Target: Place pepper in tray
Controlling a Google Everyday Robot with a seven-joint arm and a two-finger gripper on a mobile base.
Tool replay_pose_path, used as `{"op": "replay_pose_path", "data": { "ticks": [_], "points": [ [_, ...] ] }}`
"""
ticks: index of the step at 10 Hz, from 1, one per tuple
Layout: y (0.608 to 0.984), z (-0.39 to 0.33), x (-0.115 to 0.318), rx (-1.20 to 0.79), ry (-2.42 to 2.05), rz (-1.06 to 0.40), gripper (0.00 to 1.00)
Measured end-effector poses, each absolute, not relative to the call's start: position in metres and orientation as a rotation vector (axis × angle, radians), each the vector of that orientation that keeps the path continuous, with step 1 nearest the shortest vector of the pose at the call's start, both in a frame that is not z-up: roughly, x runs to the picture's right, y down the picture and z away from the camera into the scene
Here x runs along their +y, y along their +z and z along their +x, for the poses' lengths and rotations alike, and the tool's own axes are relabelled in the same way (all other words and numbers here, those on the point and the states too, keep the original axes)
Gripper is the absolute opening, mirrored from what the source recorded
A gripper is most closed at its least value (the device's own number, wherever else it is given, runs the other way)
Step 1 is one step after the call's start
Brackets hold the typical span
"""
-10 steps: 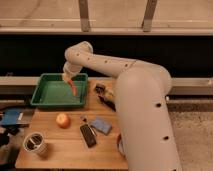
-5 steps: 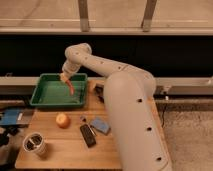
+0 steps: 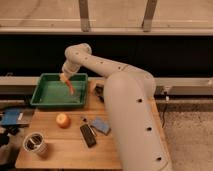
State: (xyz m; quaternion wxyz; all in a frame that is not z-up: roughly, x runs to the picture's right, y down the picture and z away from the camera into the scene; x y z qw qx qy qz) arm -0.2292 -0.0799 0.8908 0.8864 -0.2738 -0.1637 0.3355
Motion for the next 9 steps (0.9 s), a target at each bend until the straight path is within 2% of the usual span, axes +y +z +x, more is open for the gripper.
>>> {"op": "replay_pose_path", "data": {
  "ticks": [4, 6, 7, 8, 9],
  "points": [
    [0.8909, -0.2286, -0.0797, -0.340, 0.698, -0.570, 0.17],
    [0.8911, -0.2279, -0.0799, -0.340, 0.699, -0.569, 0.02],
    [0.8911, -0.2280, -0.0797, -0.340, 0.699, -0.570, 0.00],
    [0.8912, -0.2278, -0.0796, -0.339, 0.699, -0.570, 0.04],
    [0.8912, -0.2279, -0.0797, -0.339, 0.699, -0.570, 0.13]
  ]
}}
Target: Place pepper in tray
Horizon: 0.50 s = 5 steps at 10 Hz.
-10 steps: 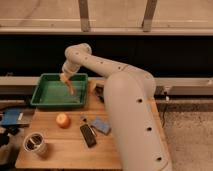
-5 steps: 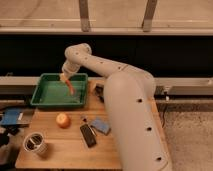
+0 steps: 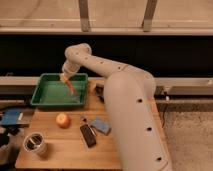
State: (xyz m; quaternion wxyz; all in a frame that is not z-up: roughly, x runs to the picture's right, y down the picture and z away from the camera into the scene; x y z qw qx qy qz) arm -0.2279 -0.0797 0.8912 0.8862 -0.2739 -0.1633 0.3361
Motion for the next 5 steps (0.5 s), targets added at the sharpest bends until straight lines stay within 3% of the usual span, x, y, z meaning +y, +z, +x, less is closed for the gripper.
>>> {"op": "replay_pose_path", "data": {
  "ticks": [5],
  "points": [
    [0.8911, -0.2279, -0.0797, -0.339, 0.699, -0.570, 0.63]
  ]
}}
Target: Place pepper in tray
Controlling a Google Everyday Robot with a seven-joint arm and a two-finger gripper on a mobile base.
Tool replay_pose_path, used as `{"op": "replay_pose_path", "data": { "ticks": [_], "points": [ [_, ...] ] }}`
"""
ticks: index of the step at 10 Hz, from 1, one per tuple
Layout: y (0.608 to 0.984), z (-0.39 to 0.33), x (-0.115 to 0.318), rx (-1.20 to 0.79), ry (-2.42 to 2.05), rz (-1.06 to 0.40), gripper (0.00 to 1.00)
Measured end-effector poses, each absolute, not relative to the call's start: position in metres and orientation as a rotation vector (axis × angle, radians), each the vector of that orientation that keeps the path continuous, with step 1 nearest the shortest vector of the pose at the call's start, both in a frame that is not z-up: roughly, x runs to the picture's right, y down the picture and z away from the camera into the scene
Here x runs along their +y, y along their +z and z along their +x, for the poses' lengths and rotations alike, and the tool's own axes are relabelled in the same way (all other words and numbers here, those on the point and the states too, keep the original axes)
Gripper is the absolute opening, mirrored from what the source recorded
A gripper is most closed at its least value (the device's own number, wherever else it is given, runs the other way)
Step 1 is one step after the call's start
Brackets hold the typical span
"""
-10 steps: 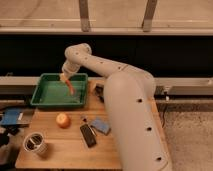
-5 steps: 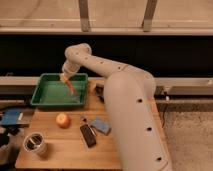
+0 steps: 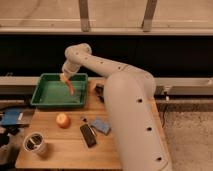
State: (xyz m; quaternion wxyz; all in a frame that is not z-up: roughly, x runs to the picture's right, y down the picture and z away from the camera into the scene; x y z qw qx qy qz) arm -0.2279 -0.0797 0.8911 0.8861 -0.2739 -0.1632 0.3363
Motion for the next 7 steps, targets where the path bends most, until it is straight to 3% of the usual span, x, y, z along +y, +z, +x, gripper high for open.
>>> {"op": "replay_pose_path", "data": {
  "ticks": [2, 7],
  "points": [
    [0.8911, -0.2279, -0.0797, -0.339, 0.699, -0.570, 0.79],
    [0.8911, -0.2279, -0.0797, -0.339, 0.699, -0.570, 0.80]
  ]
}}
